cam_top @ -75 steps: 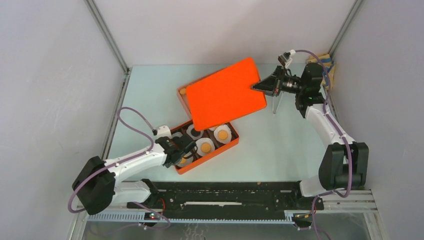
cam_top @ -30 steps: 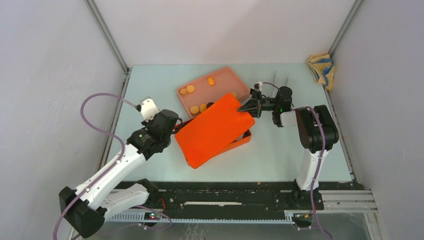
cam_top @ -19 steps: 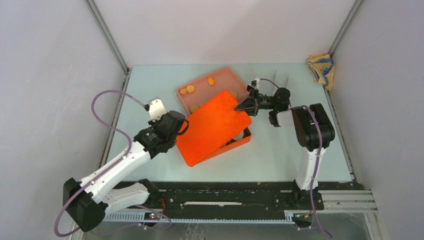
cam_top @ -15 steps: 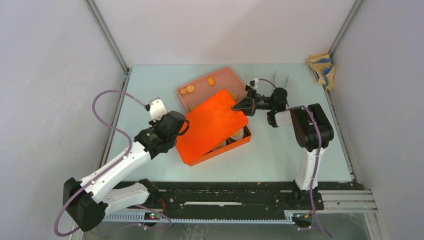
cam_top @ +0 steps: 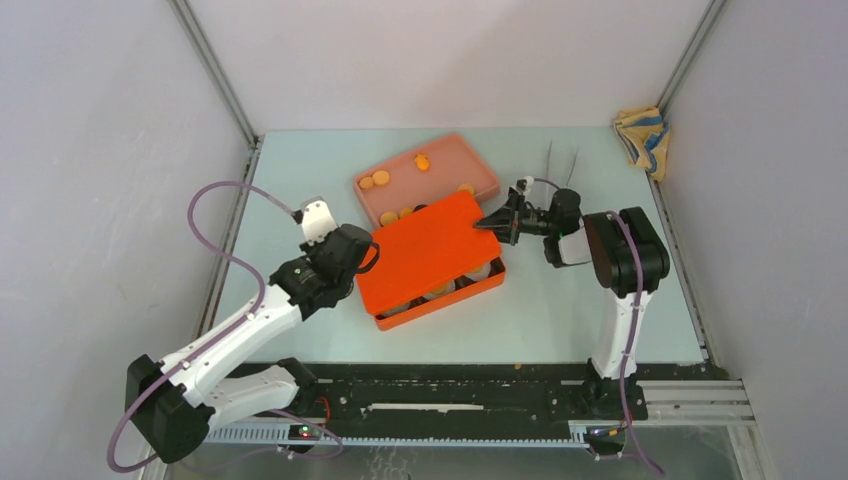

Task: Pack the cookies

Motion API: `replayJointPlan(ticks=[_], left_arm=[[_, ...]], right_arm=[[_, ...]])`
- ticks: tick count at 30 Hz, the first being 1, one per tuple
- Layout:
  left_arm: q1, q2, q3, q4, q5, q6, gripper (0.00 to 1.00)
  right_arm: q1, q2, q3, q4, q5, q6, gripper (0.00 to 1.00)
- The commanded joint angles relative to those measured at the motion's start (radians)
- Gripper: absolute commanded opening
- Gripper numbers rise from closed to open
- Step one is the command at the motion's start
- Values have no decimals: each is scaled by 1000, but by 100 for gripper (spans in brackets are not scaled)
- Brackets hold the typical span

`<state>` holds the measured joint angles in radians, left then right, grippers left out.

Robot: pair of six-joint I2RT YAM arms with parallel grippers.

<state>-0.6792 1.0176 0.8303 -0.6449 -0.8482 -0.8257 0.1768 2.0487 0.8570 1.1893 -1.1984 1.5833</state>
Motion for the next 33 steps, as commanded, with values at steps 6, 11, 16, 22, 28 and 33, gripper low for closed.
replayJointPlan(ticks=[6,11,16,22,28,33], left_arm=[[-87,-10,-32,34,56,-17,0],[-118,42,-33,34,82,-31,0],[-146,57,-33,25,93,-50,0],[-161,64,-40,46,115,-55,0],[-183,123,-42,107,142,-33,0],[-190,181,-56,166,168,-26,0]], right_arm=[[-110,21,-5,-76,-53,-119,0],[-120,35,-1,-181,-108,-172,0],[-105,-26,-19,-253,-125,-226,0],[-116,-145,-37,-691,-108,-558,0],[-161,-162,-36,-842,-63,-677,0],[-191,-138,-37,-871,-49,-695,0]])
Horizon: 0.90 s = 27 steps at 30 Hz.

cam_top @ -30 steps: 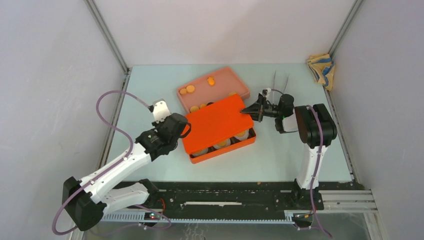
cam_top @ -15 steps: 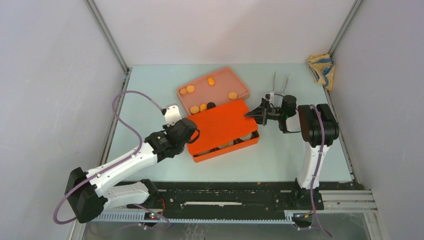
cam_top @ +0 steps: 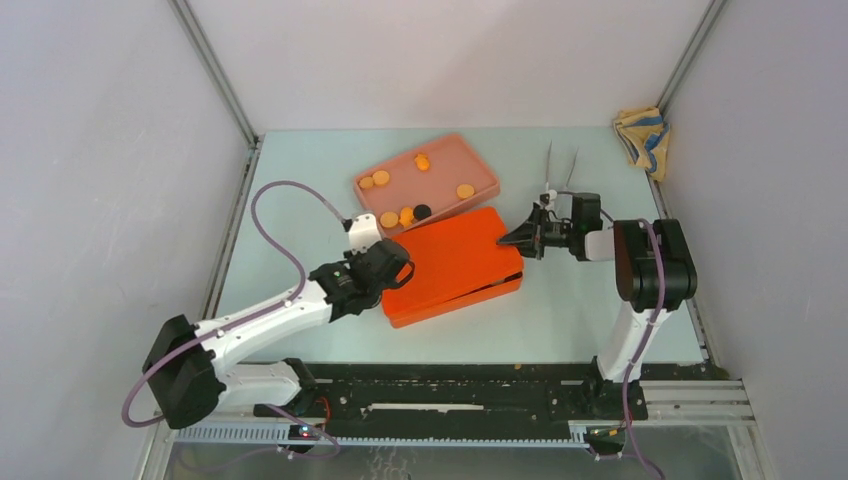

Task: Pack the cookies

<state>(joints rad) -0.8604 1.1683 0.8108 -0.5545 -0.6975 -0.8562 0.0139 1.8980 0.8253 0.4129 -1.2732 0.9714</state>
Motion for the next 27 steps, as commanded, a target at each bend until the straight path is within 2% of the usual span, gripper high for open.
replayJointPlan(ticks=[1,5,8,13,17,20,27], left_arm=[[-9,42,-44,94,29,8,0],[-9,108,-79,175,82,11,0],[-9,178,-95,214,127,6,0],[-15,276,-103,253,205,-12,0],[-19,292,-105,269,231,-17,0],[-19,285,-104,268,232,-14,0],[-21,303,-104,275,255,-9,0]], right_arm=[[-38,16,-5,-101,27,-89,0],[-49,22,12,-161,40,-126,1],[-50,20,52,-254,60,-185,7],[-63,-8,71,-324,86,-215,32],[-68,-67,72,-372,120,-233,52],[-72,-146,81,-485,191,-284,65],[-80,-329,117,-691,521,-350,65]])
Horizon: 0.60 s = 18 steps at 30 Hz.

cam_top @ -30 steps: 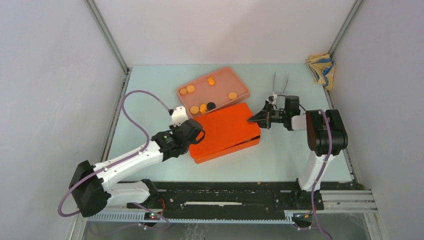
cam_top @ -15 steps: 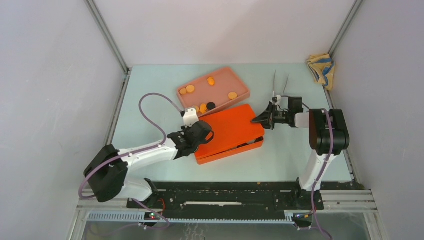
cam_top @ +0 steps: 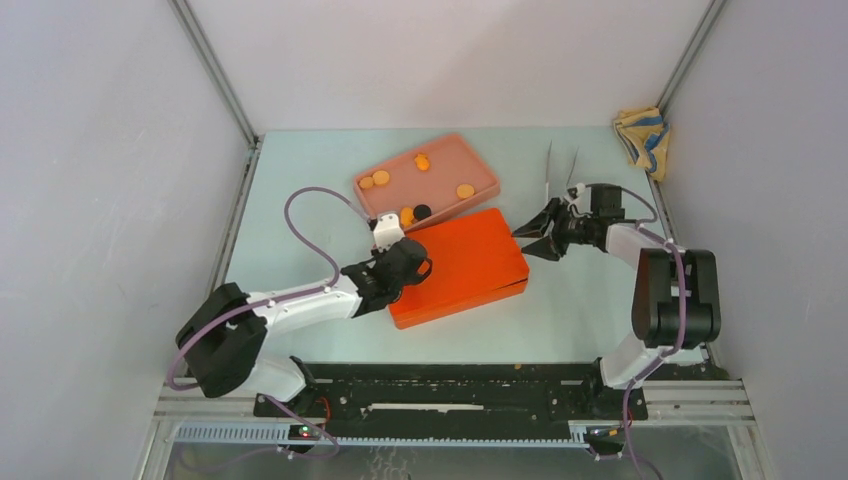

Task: Pack the cookies

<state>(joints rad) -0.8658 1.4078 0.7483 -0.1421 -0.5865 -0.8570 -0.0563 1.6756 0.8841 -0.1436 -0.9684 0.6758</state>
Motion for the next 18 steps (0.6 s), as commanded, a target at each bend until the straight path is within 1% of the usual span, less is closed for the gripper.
replayJointPlan(ticks=[1,4,6,7,10,11,12,13,15,17,18], left_arm=[[-15,67,-41,-131,150,-6,0],[-15,69,-43,-113,175,6,0],[-15,68,-40,-106,184,9,0],[-15,68,-40,-106,187,9,0],[-16,59,-34,-115,189,15,0],[-15,48,-26,-131,178,16,0],[-15,29,-12,-155,160,18,0],[-15,5,-4,-196,127,16,0],[-2,-66,31,-298,46,-10,0],[33,-134,44,-407,0,-52,0],[47,-161,46,-463,-21,-77,0]], right_arm=[[-10,-118,67,-158,260,-61,64],[-10,-150,89,-223,399,-88,62],[-10,-151,112,-267,443,-106,58],[-9,-141,125,-284,449,-114,51],[7,-95,150,-307,476,-129,17],[14,-80,151,-307,489,-132,8],[21,-53,151,-305,492,-137,3],[27,-40,150,-302,490,-139,0],[44,1,152,-297,487,-146,0],[52,29,154,-294,485,-151,0],[80,41,154,-290,482,-154,0]])
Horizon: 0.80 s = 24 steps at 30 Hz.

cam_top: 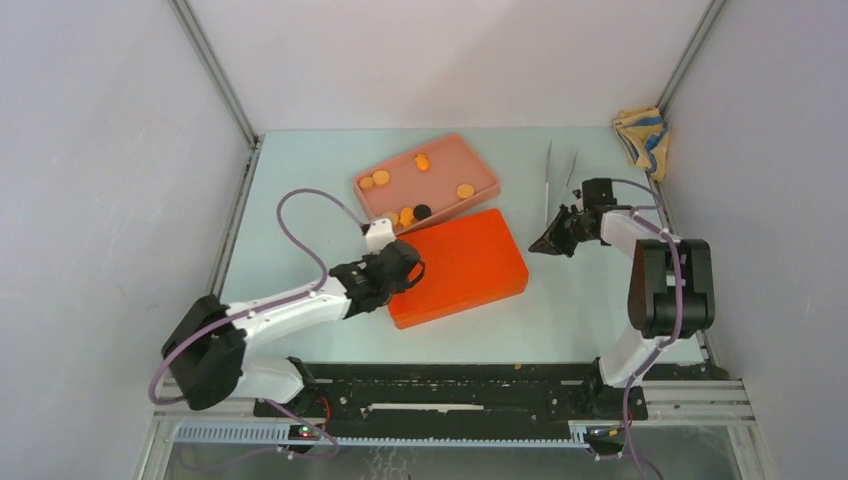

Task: Pack the cookies

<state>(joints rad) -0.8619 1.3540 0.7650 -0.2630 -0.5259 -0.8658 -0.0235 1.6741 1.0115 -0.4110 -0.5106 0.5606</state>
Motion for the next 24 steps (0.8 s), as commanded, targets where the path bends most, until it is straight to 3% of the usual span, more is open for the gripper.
replayJointPlan(ticks=[1,6,14,24], left_arm=[[49,-133,26,-397,-111,-94,0],[51,-225,-41,-550,-160,-199,0],[50,-143,-102,-332,-57,-167,0],[89,-79,-21,-281,-113,-82,0]], right_arm=[[59,59,28,-21,21,-39,0],[108,121,38,-11,-39,-42,0],[213,123,37,-17,-60,-26,0],[309,169,67,46,-108,47,0]])
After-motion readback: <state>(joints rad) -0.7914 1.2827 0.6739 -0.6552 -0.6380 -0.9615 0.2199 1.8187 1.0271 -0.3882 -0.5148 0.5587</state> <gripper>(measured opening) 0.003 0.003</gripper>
